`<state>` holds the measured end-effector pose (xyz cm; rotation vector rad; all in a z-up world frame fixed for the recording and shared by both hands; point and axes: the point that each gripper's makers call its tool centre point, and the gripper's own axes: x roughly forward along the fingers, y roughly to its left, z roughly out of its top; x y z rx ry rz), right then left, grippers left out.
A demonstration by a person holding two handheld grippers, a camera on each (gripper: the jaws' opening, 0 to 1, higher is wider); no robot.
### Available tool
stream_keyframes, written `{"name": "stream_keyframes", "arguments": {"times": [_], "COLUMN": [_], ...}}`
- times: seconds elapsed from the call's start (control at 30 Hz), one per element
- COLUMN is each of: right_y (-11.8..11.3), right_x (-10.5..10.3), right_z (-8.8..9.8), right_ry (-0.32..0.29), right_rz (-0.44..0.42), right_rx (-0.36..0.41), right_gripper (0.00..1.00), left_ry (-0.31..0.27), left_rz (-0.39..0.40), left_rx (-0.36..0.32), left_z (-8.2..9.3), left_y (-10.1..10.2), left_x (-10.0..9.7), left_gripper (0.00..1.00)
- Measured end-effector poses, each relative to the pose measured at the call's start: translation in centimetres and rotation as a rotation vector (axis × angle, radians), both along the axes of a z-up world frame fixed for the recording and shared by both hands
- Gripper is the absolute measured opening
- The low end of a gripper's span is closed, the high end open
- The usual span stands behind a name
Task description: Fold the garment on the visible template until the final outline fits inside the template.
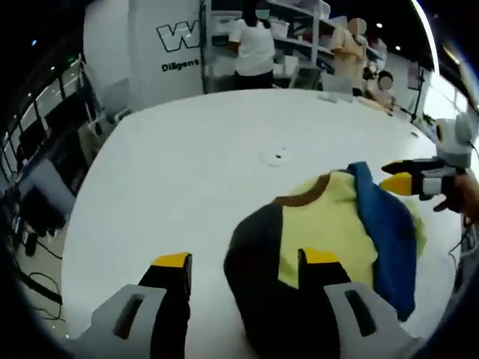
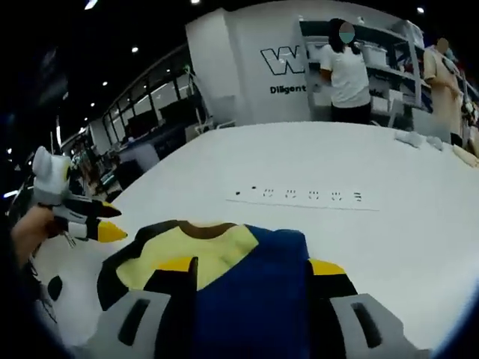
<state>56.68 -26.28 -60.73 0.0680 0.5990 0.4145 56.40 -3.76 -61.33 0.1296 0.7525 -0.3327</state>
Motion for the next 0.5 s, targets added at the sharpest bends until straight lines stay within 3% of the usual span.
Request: {"name": "stream_keyframes", "arguments": {"times": [0.1, 0.23, 0.5], "right_y": [1.3, 2.7, 4.6], "right_x": [-1.4, -3.2, -6.5], "right_z": [0.7, 1.2, 0.8], "right_ry": [-0.021, -0.035, -0.009], "right_rz": [0.041, 0.081, 0.136], "right_rx": [-0.016, -0.017, -0.008], "right_gripper": [0.71, 0.85, 0.96], "left_ry": [-0.028, -0.022, -0.019], "left_rz": [-0.018, -0.017, -0.027], "left_rx": [0.013, -0.017, 0.009], "left_z": [0.6, 1.0, 0.8], "left_y": [-0.3, -1.0, -1.8], "left_x": [-1.2, -3.0, -6.1], "left_gripper": [0.71, 0.8, 0.91]}}
